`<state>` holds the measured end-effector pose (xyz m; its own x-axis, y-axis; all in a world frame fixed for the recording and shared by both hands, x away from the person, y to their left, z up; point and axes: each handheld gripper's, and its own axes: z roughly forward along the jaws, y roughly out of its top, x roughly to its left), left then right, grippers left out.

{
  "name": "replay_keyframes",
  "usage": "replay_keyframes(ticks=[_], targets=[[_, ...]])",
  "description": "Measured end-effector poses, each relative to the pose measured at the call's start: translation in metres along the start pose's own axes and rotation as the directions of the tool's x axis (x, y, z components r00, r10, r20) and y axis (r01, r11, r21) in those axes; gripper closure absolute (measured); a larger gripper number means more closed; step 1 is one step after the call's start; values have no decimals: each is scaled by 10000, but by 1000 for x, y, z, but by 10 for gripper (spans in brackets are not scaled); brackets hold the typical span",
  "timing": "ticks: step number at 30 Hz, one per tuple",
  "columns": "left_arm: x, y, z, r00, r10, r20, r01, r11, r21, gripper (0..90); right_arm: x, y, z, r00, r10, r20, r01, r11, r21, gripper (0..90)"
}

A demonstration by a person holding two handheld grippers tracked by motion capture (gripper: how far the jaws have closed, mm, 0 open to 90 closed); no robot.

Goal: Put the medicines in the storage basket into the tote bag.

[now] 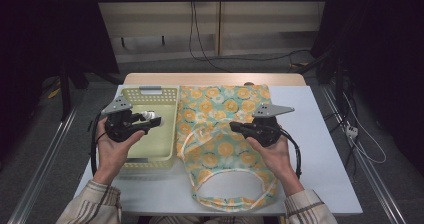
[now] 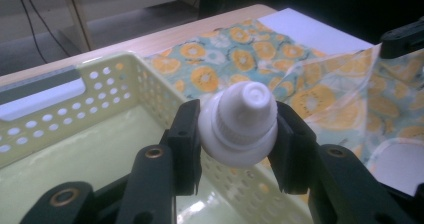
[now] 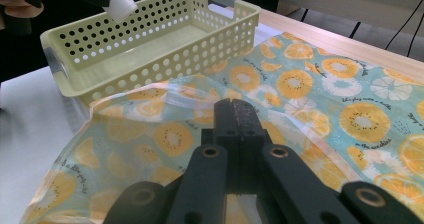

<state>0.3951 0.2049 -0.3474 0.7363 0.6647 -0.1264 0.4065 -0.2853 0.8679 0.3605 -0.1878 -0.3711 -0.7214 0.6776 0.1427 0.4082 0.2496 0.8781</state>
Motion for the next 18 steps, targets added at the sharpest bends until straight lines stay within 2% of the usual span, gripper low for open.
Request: replay_keyframes(ticks=[12,18], targets=[[-34,8,12,9949,501,877,-496,9987,-79,603,2,0,-1,10000,-16,70,16,10000,-6,900],[-53,12,17,9879,684,1389,-676,9977,-102,603,1,0,-3,9999,-5,162,5,10000,-28,900]])
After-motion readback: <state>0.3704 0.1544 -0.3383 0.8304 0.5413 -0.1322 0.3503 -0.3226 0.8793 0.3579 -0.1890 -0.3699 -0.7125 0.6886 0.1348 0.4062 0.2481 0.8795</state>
